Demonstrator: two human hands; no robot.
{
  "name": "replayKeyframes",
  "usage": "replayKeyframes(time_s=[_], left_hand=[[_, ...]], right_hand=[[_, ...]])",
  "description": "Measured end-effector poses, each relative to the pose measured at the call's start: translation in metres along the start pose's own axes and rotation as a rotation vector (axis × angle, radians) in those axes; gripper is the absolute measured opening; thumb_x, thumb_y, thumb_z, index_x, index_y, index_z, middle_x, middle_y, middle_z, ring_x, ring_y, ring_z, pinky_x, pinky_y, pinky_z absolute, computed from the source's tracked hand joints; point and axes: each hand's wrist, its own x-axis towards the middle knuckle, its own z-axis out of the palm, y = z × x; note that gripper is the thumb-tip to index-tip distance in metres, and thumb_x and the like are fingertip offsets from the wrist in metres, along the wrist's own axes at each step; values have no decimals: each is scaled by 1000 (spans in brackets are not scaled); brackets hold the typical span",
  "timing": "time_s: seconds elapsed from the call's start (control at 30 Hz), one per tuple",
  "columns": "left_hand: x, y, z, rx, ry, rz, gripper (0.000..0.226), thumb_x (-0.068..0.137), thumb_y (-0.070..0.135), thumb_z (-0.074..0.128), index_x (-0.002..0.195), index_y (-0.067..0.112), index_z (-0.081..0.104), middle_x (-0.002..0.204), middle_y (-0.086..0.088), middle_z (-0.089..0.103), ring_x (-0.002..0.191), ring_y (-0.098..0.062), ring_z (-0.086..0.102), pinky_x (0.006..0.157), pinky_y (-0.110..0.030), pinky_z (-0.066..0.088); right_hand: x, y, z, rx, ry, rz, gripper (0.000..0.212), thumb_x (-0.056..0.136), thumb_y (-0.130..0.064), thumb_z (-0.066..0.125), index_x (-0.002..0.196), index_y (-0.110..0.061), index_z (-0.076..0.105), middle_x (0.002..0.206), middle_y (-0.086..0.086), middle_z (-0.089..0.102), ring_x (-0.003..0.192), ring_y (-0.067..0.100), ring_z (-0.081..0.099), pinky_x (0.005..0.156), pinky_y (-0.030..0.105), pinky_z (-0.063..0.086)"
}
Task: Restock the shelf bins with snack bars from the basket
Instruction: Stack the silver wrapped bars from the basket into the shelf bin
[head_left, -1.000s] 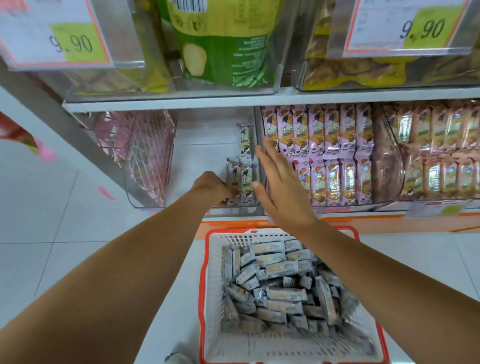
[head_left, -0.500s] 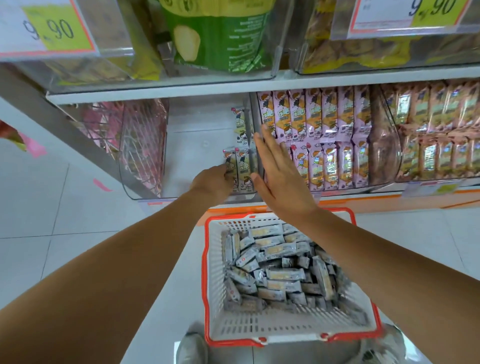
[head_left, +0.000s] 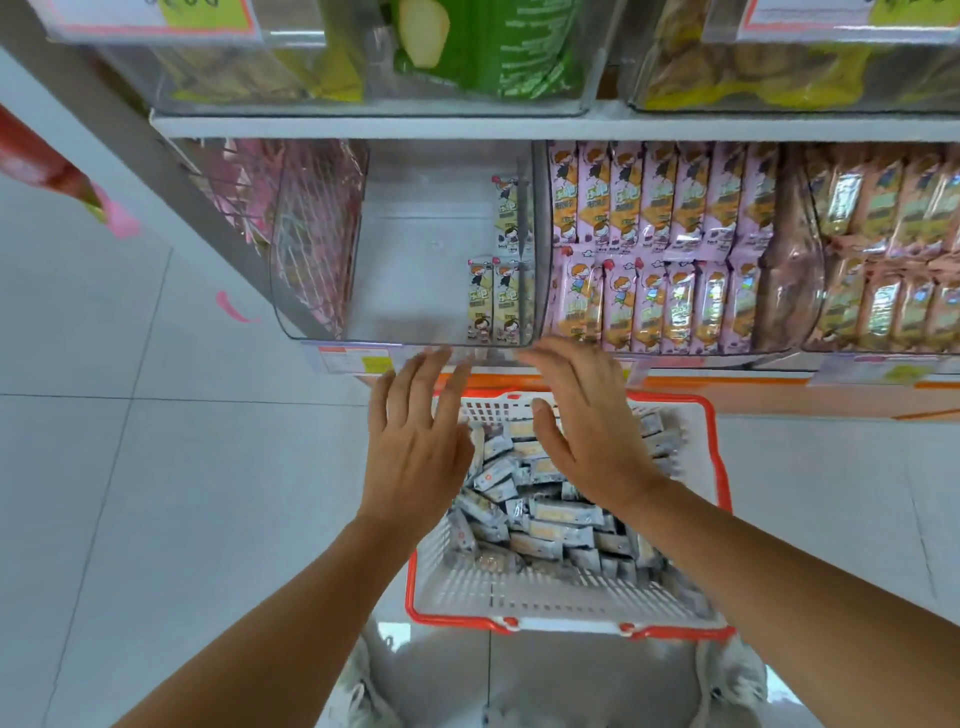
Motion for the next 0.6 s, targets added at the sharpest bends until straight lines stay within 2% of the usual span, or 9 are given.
replayKeyframes(time_s=[0.07, 0.2, 0.3, 0.33, 0.4, 0.47, 0.5, 0.53, 0.6], left_hand=[[-32, -2, 17, -15, -83, -22, 57, 81, 21, 46, 137, 9, 49, 138, -15, 47, 125, -34, 42, 105, -47, 30], [-72, -16, 62, -19, -461, -204, 65, 73, 17, 72, 134, 8, 52, 141, -19, 48, 127, -40, 48, 101, -51, 44], [-87, -27, 92, -23, -609, -253, 71, 92, 27, 54, 153, 12, 20, 160, -15, 14, 146, -34, 19, 117, -44, 23], [-90, -30, 101, -30, -624, -271, 71, 96, 30, 47, 154, 14, 9, 162, -12, 4, 148, -31, 11, 119, -41, 17], [-95, -34, 117, -58, -611, -292, 74, 98, 30, 45, 154, 15, 0, 162, -10, -1, 149, -28, 7, 120, -38, 13], [-101, -37, 134, -112, -578, -313, 78, 95, 27, 50, 154, 13, 1, 162, -10, 3, 148, -28, 12, 120, -39, 19], [-104, -38, 142, -130, -563, -323, 80, 94, 26, 53, 155, 12, 3, 162, -10, 7, 147, -28, 16, 119, -40, 24], [-107, -39, 150, -141, -547, -325, 81, 92, 26, 55, 154, 11, 4, 161, -10, 10, 146, -28, 19, 117, -41, 29], [-114, -37, 163, -158, -506, -325, 83, 90, 25, 57, 154, 8, 6, 160, -12, 12, 145, -31, 20, 114, -43, 34]], right_hand=[[-24, 2, 12, 43, -99, 29, 36, 94, -14, 43, 127, -8, 55, 124, 8, 49, 112, 23, 47, 96, 35, 35], [-61, 19, 54, 99, -477, 268, 35, 95, -15, 44, 128, -13, 54, 121, 6, 56, 100, 25, 57, 84, 36, 46], [-79, 30, 92, 134, -680, 574, 35, 99, -17, 46, 134, -15, 49, 128, 7, 54, 100, 24, 60, 81, 35, 48], [-82, 35, 105, 170, -709, 715, 32, 100, -18, 46, 131, -14, 49, 122, 7, 56, 96, 23, 61, 76, 33, 47], [-92, 47, 130, 204, -761, 918, 14, 100, -18, 47, 113, -12, 51, 91, 5, 55, 72, 17, 54, 59, 27, 37], [-103, 62, 152, 111, -829, 962, 11, 98, -17, 48, 92, -8, 50, 76, 6, 46, 62, 16, 45, 55, 27, 31], [-110, 68, 160, 66, -875, 972, 10, 97, -16, 49, 95, -7, 54, 86, 11, 50, 72, 19, 51, 60, 28, 35], [-117, 75, 167, 32, -909, 969, 19, 97, -17, 51, 112, -5, 54, 107, 16, 53, 92, 26, 57, 71, 30, 42], [-132, 86, 177, -42, -986, 957, 50, 97, -19, 54, 141, -2, 37, 144, 18, 38, 126, 34, 46, 97, 38, 43]])
